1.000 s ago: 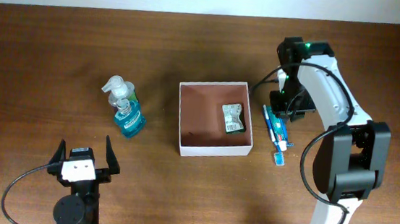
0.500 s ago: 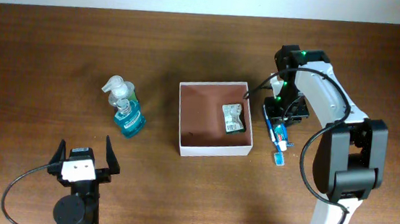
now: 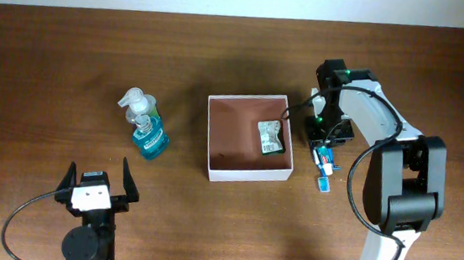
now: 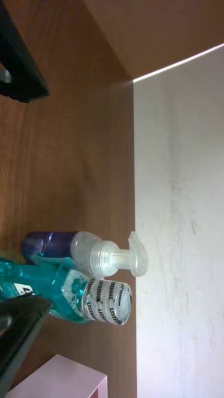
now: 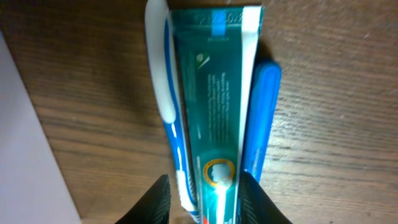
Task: Pack container
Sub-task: 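Move the right gripper over the Colgate toothpaste tube, then lower the right gripper and close on the toothpaste tube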
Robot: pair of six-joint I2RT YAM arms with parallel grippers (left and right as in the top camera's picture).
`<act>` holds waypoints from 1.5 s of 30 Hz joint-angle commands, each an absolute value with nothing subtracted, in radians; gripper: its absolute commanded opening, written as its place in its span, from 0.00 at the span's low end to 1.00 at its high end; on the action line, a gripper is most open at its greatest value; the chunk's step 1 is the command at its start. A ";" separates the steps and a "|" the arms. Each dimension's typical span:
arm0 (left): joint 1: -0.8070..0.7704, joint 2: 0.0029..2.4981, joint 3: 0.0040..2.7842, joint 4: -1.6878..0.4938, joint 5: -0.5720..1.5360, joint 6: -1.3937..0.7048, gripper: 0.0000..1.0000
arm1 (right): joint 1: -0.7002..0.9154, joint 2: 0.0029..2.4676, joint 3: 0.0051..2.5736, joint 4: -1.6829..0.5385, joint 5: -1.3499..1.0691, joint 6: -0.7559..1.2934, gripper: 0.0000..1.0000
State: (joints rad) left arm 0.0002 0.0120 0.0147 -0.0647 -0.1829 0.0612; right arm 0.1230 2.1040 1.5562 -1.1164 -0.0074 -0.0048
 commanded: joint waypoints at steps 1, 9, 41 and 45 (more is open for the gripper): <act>-0.005 0.005 0.009 -0.064 -0.179 0.077 0.99 | 0.116 2.100 1.549 -1.103 0.012 -0.013 0.29; -0.005 0.005 0.009 -0.064 -0.179 0.077 0.99 | 0.116 2.100 1.548 -1.105 0.012 -0.023 0.28; -0.005 0.005 0.009 -0.064 -0.179 0.077 0.99 | 0.116 2.100 1.547 -1.133 0.012 -0.022 0.37; -0.005 0.005 0.009 -0.064 -0.179 0.077 0.99 | 0.116 2.100 1.547 -1.132 0.012 -0.022 0.36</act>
State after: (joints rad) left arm 0.0002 0.0120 0.0147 -0.0647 -0.1829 0.0612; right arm 0.1230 2.1040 1.5536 -1.1355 0.0025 -0.0231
